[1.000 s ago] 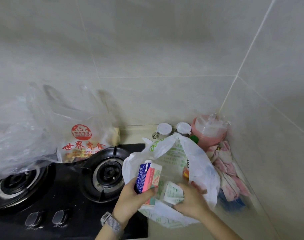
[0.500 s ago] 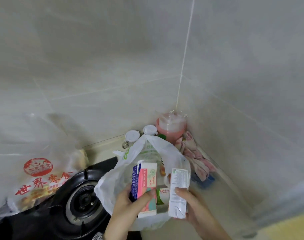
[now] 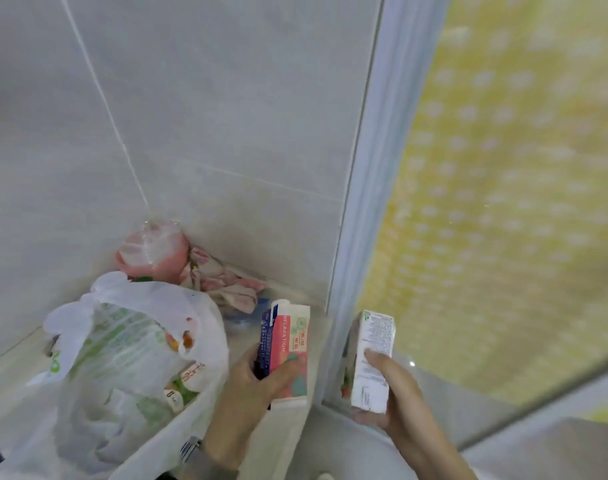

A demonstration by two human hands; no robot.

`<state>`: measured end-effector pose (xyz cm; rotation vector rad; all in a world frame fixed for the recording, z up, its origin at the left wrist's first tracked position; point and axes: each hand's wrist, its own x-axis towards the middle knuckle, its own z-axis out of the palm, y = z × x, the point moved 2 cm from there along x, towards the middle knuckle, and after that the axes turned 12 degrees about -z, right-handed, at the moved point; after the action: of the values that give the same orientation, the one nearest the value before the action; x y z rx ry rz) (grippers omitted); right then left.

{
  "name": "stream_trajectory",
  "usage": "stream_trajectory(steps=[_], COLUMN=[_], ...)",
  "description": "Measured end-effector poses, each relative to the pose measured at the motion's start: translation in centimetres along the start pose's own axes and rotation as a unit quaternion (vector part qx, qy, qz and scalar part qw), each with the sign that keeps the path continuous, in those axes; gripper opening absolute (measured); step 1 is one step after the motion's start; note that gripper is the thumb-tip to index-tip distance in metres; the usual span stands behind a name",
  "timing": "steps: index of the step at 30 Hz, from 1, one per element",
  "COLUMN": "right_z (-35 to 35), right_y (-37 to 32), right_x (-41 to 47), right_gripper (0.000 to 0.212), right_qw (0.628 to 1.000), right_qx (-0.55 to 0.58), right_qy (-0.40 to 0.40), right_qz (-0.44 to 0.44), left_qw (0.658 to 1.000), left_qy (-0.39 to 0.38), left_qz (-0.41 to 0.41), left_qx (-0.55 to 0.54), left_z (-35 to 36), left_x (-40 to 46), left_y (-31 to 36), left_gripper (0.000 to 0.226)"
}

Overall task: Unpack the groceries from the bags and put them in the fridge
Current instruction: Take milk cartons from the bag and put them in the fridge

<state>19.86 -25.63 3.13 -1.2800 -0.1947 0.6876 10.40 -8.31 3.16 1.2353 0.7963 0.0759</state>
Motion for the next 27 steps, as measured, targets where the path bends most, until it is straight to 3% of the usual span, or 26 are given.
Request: stream_trajectory(steps=[5, 8, 12, 17, 27], right_z=[-7.3, -11.0, -15.7, -23.6, -35.6], right_y=[-1.2, -2.0, -4.0, -7.2, -10.1], right_x=[-5.9, -9.2, -13.0, -17.1, -26.5], right_gripper=[0.064, 0.067, 0.028, 0.031, 0.033], right_qw=[0.994, 0.985, 0.963, 0.917, 0.815], right_qx=[0.018, 0.028, 0.077, 0.146, 0.148], right_qy=[0.105, 0.165, 0.243, 0.350, 0.528], right_qz=[-0.018, -0.048, -0.092, -0.126, -0.186], left_qw=[0.991, 0.974, 0.944, 0.897, 0.787], left_qy=[-0.121, -0.206, -0.300, -0.401, -0.564], left_qz=[-0.003, -0.002, -0.006, -0.004, -0.021], left_qx=[0.052, 0.090, 0.135, 0.186, 0.249], left_z=[8.2, 13.6, 22.1, 34.1, 54.1], left_x=[-0.4, -0.7, -1.2, -2.2, -7.3], left_y=[-0.6, -1.0, -1.5, -2.3, -7.0], left_gripper=[0.027, 0.044, 0.049, 0.051, 0.064])
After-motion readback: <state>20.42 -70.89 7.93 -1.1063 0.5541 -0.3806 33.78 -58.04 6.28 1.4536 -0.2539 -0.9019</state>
